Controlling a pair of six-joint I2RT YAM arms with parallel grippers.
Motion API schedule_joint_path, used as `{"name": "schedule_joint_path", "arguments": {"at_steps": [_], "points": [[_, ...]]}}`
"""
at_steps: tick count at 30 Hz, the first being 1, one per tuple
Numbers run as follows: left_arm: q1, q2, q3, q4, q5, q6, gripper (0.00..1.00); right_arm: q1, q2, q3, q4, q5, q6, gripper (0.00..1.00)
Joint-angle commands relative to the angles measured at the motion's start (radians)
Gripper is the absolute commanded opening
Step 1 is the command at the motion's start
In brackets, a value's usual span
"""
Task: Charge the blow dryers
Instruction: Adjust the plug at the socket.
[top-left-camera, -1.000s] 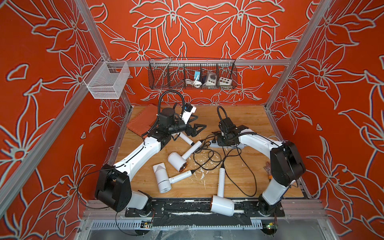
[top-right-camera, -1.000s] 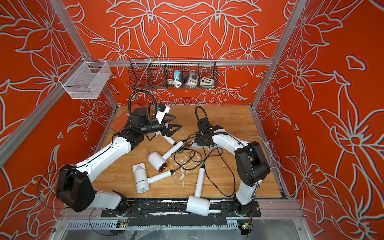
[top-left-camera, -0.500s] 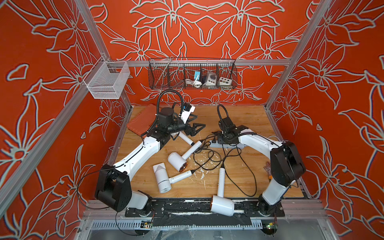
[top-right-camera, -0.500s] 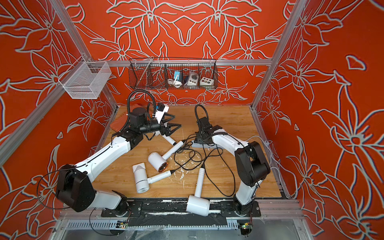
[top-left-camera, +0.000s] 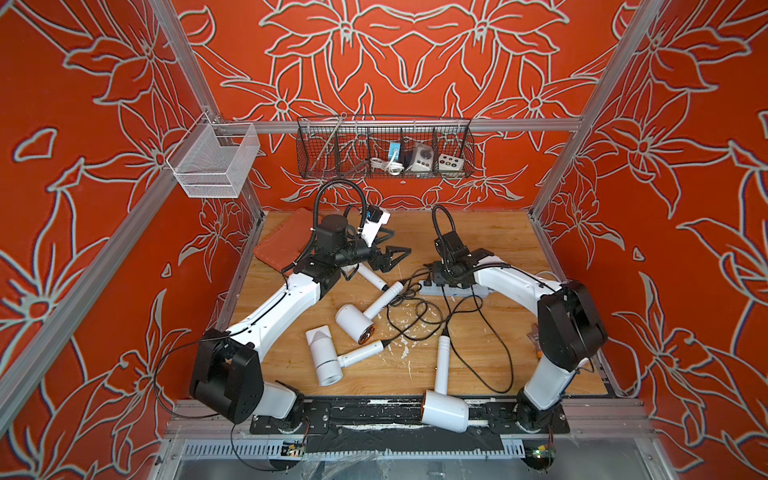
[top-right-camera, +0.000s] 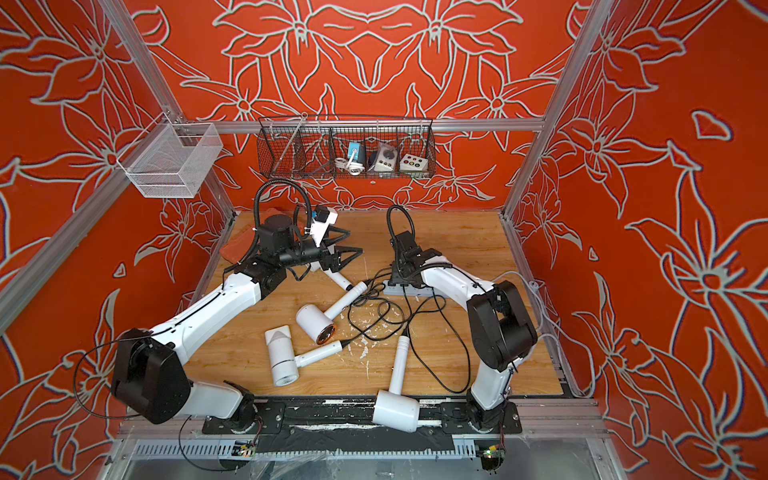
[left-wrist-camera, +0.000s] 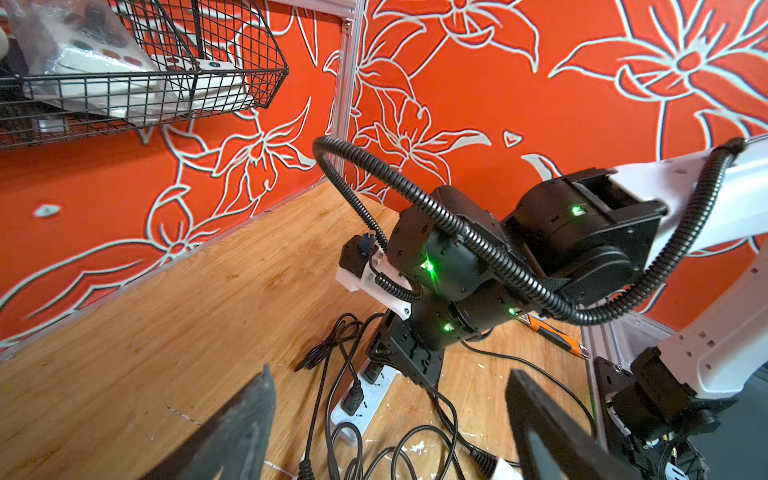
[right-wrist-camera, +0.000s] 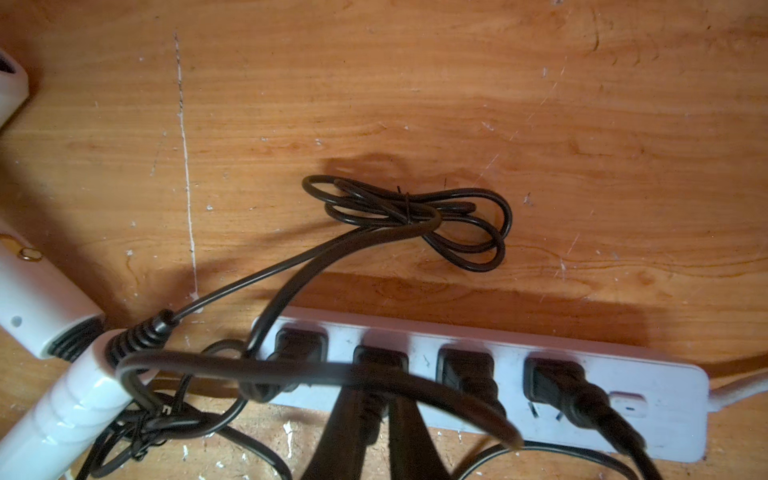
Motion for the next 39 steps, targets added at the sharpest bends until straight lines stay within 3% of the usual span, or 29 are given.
{"name": "schedule_joint_path", "arguments": {"at_steps": [1,5,10,19,26,39], "points": [[0.010,-0.022,-0.014,0.030,0.024,-0.005,0.86,0.002,0.027,0.017,-0.013,0.026,0.016,0.16],[0.012,-0.022,-0.015,0.034,0.027,-0.007,0.86,0.005,0.025,0.008,-0.004,0.010,0.009,0.24],[0.013,-0.021,-0.015,0.035,0.028,-0.009,0.86,0.005,0.024,0.019,-0.016,-0.008,0.004,0.27],[0.013,-0.021,-0.015,0.035,0.028,-0.009,0.86,0.025,-0.090,-0.074,0.082,-0.045,-0.025,0.47],[0.013,-0.024,-0.017,0.035,0.028,-0.009,0.86,0.037,-0.080,-0.127,0.091,-0.002,0.000,0.37],[0.015,-0.028,-0.017,0.034,0.027,-0.006,0.86,0.053,-0.001,-0.075,0.072,0.092,0.035,0.28]]}}
